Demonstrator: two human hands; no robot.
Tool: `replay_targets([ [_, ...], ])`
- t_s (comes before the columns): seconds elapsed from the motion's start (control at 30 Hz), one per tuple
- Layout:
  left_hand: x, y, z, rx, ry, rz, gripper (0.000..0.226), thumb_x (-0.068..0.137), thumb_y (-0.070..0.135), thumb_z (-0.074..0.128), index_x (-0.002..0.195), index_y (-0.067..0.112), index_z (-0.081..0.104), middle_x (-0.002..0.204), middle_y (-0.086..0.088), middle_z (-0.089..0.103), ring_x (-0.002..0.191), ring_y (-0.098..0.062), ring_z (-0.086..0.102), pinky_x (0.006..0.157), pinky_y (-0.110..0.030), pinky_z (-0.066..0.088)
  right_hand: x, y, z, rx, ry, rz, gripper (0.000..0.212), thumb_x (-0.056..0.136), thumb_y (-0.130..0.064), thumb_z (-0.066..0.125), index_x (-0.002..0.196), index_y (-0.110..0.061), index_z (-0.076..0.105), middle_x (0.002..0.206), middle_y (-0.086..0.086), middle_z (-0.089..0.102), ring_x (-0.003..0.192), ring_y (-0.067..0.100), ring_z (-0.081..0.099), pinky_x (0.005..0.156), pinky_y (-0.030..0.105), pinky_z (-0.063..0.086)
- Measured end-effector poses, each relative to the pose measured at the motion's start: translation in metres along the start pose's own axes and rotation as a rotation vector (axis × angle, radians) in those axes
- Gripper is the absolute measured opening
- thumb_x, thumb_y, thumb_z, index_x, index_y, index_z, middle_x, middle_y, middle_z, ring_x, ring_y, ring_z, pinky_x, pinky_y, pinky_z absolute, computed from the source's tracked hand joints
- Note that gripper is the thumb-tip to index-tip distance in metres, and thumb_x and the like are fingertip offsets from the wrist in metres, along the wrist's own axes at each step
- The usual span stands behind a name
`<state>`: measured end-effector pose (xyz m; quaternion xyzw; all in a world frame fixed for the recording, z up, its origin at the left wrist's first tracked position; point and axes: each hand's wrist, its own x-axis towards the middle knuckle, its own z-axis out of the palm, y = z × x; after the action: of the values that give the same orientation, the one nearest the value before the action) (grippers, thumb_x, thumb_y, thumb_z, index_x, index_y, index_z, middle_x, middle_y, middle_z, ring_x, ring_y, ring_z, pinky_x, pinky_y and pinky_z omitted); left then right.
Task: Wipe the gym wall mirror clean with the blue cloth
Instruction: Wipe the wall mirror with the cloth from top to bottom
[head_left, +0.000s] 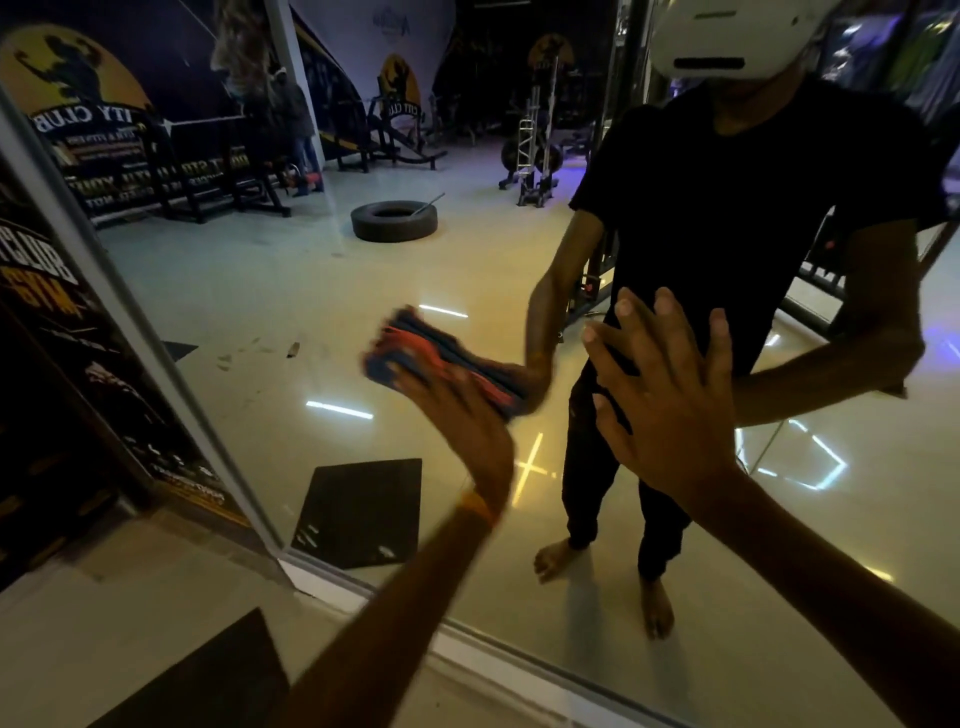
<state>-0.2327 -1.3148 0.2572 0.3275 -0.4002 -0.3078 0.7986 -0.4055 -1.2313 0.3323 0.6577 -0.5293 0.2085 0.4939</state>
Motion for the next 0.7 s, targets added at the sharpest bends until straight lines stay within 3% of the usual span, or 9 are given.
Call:
replay_targets([
  [0.07, -0.052, 0.017, 0.013, 0.046, -0.136, -0.007, 0.068, 0.109, 0.038, 0.043, 0.161, 0.051, 0.001, 0.173, 0.013, 0.005, 0.16, -0.015, 0.014, 0.13, -0.05, 0.017, 0.005, -0.007, 0.001, -0.002, -0.001, 0.009, 0.062, 0.105, -0.048, 0.041, 0.162, -0.023, 0.032, 0.169, 0.015, 0.021, 0.154, 0.042, 0.015, 0.122, 0.065, 0.007],
  [0.13, -0.017, 0.015, 0.008, 0.184, -0.115, -0.003, 0.069, 0.108, 0.054, 0.039, 0.163, 0.046, -0.002, 0.175, 0.007, -0.001, 0.161, -0.021, 0.006, 0.129, -0.059, 0.013, 0.008, -0.005, 0.001, -0.01, -0.005, 0.003, 0.064, 0.103, -0.047, 0.045, 0.162, -0.022, 0.032, 0.169, 0.015, 0.021, 0.154, 0.042, 0.016, 0.122, 0.066, 0.006],
  [0.23, 0.095, 0.017, -0.018, 0.557, 0.064, 0.219, 0.067, 0.112, 0.053, 0.024, 0.166, 0.016, 0.008, 0.174, -0.005, 0.005, 0.161, -0.022, 0.005, 0.13, -0.052, 0.013, 0.009, 0.001, -0.005, 0.025, -0.026, -0.004, 0.067, 0.101, -0.044, 0.053, 0.161, -0.021, 0.033, 0.169, 0.016, 0.022, 0.154, 0.042, 0.018, 0.122, 0.067, 0.014],
  [0.3, 0.149, 0.024, -0.03, 0.595, 0.102, 0.293, 0.064, 0.113, 0.048, 0.024, 0.165, 0.011, 0.015, 0.173, -0.007, 0.009, 0.161, -0.022, 0.008, 0.132, -0.039, 0.009, 0.019, 0.0, -0.012, 0.048, -0.038, -0.005, 0.066, 0.101, -0.042, 0.053, 0.16, -0.02, 0.036, 0.168, 0.017, 0.024, 0.155, 0.043, 0.017, 0.121, 0.069, 0.016],
  [0.37, 0.164, 0.03, -0.026, 0.507, 0.193, 0.249, 0.073, 0.11, 0.055, 0.022, 0.162, 0.004, 0.02, 0.171, -0.018, 0.017, 0.159, -0.032, 0.016, 0.128, -0.023, 0.004, 0.038, 0.001, -0.018, 0.035, -0.055, 0.008, 0.065, 0.103, -0.045, 0.047, 0.162, -0.022, 0.031, 0.169, 0.017, 0.02, 0.156, 0.042, 0.013, 0.122, 0.068, 0.012],
  [0.43, 0.136, 0.038, -0.008, 0.481, 0.233, 0.171, 0.079, 0.107, 0.063, 0.018, 0.163, 0.007, 0.019, 0.17, -0.02, 0.018, 0.157, -0.038, 0.02, 0.129, -0.032, 0.01, 0.056, 0.001, -0.023, 0.0, -0.056, 0.033, 0.065, 0.106, -0.048, 0.04, 0.164, -0.024, 0.025, 0.171, 0.016, 0.015, 0.157, 0.041, 0.01, 0.123, 0.065, 0.008],
  [0.53, 0.073, 0.039, 0.007, 0.553, 0.049, 0.197, 0.066, 0.11, 0.051, 0.025, 0.165, 0.023, 0.002, 0.174, -0.011, 0.006, 0.16, -0.032, 0.011, 0.13, -0.05, 0.014, 0.07, 0.002, -0.024, -0.013, -0.058, 0.014, 0.063, 0.107, -0.05, 0.036, 0.164, -0.025, 0.023, 0.171, 0.016, 0.012, 0.157, 0.041, 0.01, 0.124, 0.065, 0.01],
  [0.6, 0.092, 0.039, -0.01, 0.546, -0.035, 0.287, 0.065, 0.11, 0.052, 0.022, 0.165, 0.026, 0.0, 0.174, -0.011, 0.004, 0.161, -0.031, 0.009, 0.13, -0.049, 0.012, 0.074, 0.001, -0.024, -0.014, -0.05, 0.006, 0.063, 0.107, -0.05, 0.036, 0.164, -0.025, 0.024, 0.171, 0.016, 0.013, 0.157, 0.042, 0.011, 0.123, 0.065, 0.011],
  [0.7, 0.189, 0.053, -0.054, 0.668, 0.112, 0.254, 0.07, 0.108, 0.048, 0.017, 0.164, 0.005, 0.015, 0.171, -0.019, 0.014, 0.16, -0.029, 0.012, 0.13, -0.028, 0.004, 0.077, -0.004, -0.024, -0.011, -0.034, 0.034, 0.064, 0.107, -0.049, 0.039, 0.164, -0.024, 0.025, 0.171, 0.016, 0.014, 0.157, 0.042, 0.012, 0.123, 0.067, 0.012],
])
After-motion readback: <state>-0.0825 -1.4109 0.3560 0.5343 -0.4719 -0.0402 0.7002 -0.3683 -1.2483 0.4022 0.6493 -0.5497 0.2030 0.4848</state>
